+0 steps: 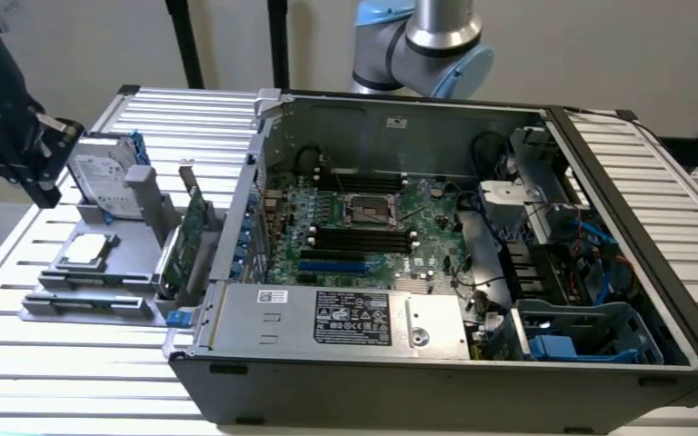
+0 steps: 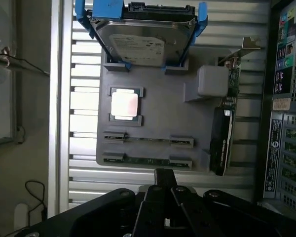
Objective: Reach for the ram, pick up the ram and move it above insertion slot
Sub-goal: 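Pick up the ram and move it above insertion slot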
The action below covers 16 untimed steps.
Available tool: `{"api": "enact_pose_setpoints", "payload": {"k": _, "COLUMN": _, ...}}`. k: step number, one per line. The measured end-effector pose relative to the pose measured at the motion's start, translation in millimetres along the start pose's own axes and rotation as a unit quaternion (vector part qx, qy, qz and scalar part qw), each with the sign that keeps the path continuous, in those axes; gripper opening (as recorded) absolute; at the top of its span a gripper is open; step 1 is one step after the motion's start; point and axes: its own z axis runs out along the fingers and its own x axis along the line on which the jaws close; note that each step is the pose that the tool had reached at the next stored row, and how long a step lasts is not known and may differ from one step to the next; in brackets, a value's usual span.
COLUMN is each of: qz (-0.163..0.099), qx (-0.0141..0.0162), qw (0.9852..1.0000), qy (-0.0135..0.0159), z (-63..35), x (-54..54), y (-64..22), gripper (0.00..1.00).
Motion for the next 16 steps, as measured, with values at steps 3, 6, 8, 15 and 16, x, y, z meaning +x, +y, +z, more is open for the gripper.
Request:
{"api": "enact_pose_setpoints", "payload": {"k": 3, "qz": -0.028, "qx": 0.0001, "qw": 0.9996, "qy": 0.001, "z": 0.2, "x": 0.1, "y": 0.0, "gripper": 0.11}}
{"api": "enact_pose_setpoints", "payload": {"k": 6, "qz": -0.055, "qx": 0.0003, "qw": 0.9985, "qy": 0.002, "z": 0.2, "x": 0.0, "y": 0.0, "gripper": 0.11}}
{"api": "enact_pose_setpoints", "payload": {"k": 8, "qz": -0.073, "qx": 0.0004, "qw": 0.9973, "qy": 0.0027, "z": 0.2, "x": 0.0, "y": 0.0, "gripper": 0.11}}
{"api": "enact_pose_setpoints", "payload": {"k": 15, "qz": -0.136, "qx": 0.0008, "qw": 0.9907, "qy": 0.005, "z": 0.2, "x": 0.0, "y": 0.0, "gripper": 0.11}}
{"api": "enact_pose_setpoints", "payload": {"k": 16, "qz": -0.145, "qx": 0.0009, "qw": 0.9894, "qy": 0.0054, "z": 0.3, "x": 0.0, "y": 0.0, "gripper": 0.11}}
